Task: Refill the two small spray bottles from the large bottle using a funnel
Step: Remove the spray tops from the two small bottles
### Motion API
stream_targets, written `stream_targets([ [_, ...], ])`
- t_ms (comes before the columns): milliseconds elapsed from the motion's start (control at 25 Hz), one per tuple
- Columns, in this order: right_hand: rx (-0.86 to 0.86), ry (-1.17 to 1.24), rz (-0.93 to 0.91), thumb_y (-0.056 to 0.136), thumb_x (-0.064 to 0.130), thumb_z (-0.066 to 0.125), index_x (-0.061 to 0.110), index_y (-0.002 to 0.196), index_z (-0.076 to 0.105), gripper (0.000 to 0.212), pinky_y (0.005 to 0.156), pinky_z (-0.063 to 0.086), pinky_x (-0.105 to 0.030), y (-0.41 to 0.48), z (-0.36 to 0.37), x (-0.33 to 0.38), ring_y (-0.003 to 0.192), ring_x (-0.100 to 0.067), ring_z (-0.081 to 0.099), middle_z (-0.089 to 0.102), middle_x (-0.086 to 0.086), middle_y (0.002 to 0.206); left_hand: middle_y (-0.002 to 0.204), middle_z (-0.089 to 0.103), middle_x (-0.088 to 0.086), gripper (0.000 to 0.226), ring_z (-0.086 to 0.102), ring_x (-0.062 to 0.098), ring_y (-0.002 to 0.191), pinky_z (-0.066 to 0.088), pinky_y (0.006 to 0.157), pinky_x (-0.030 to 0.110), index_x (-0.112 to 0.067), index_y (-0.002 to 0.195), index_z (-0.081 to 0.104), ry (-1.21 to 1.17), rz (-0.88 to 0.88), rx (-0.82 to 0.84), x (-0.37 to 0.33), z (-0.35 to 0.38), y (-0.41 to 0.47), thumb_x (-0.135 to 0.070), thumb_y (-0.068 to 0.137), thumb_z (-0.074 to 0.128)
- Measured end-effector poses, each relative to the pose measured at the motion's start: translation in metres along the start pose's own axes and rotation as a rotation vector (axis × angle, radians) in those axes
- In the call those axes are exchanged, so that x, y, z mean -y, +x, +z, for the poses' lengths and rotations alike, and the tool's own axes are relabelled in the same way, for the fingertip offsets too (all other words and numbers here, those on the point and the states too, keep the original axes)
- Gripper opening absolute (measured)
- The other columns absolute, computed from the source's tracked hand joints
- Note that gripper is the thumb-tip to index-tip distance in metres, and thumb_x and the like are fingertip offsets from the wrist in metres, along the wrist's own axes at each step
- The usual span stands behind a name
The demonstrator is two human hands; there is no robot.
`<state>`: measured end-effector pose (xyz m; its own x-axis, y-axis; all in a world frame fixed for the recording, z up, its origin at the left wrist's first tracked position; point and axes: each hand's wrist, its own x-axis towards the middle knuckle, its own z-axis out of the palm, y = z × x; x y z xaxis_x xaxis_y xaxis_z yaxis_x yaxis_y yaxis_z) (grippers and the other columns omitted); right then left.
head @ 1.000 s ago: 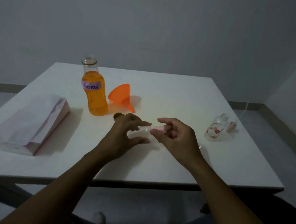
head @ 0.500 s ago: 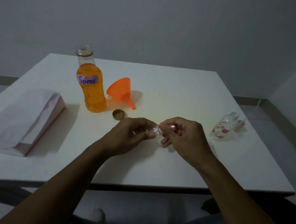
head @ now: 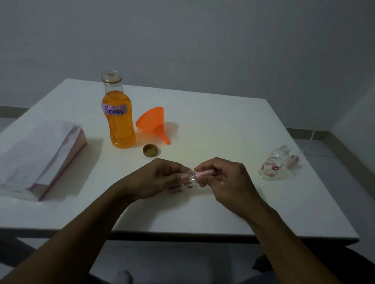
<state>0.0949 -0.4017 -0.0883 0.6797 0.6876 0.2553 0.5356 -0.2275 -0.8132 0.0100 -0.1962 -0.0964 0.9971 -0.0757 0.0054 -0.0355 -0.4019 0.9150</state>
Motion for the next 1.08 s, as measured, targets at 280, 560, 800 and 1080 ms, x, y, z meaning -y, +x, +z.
stream_targets([
  [280,-0.038,0.175,0.237,0.080,0.053,0.072,0.026,0.116,0.067,0.046,0.062,0.061,-0.035,0.001,-0.015,0.009,0.071,-0.013,0.073,0.074,0.000,0.091,0.099,0.069,-0.018,0.041,0.064,0.004,0.086,0.055,0.068,0.022,-0.027,0.115,0.069,0.244,0.094,-0.197,0.004,-0.005,0.002,-0.044,0.077,0.072],
  [560,-0.011,0.116,0.132,0.075,0.023,0.086,0.032,0.132,0.057,0.064,0.067,0.062,-0.028,0.001,-0.010,0.002,0.091,-0.015,0.072,0.068,0.008,0.112,0.103,0.066,-0.013,0.043,0.064,0.003,0.089,0.055,0.076,0.017,-0.023,0.110,0.067,0.229,0.138,-0.294,0.001,0.002,0.009,-0.041,0.071,0.076],
  [800,-0.104,0.070,0.226,0.088,0.044,0.069,0.019,0.102,0.074,0.030,0.049,0.059,-0.039,0.004,-0.008,0.005,0.056,-0.014,0.070,0.075,0.001,0.078,0.103,0.064,-0.017,0.042,0.061,0.000,0.092,0.053,0.075,0.014,-0.030,0.110,0.066,0.298,0.167,-0.306,0.001,0.007,0.010,-0.043,0.072,0.075],
  [1080,-0.038,0.111,0.292,0.083,0.056,0.069,0.034,0.124,0.063,0.048,0.051,0.059,-0.037,0.003,-0.012,0.002,0.073,-0.015,0.071,0.069,0.008,0.104,0.103,0.064,-0.013,0.044,0.061,0.002,0.090,0.055,0.075,0.018,-0.027,0.112,0.066,0.322,0.187,-0.332,-0.001,0.008,0.011,-0.042,0.072,0.077],
])
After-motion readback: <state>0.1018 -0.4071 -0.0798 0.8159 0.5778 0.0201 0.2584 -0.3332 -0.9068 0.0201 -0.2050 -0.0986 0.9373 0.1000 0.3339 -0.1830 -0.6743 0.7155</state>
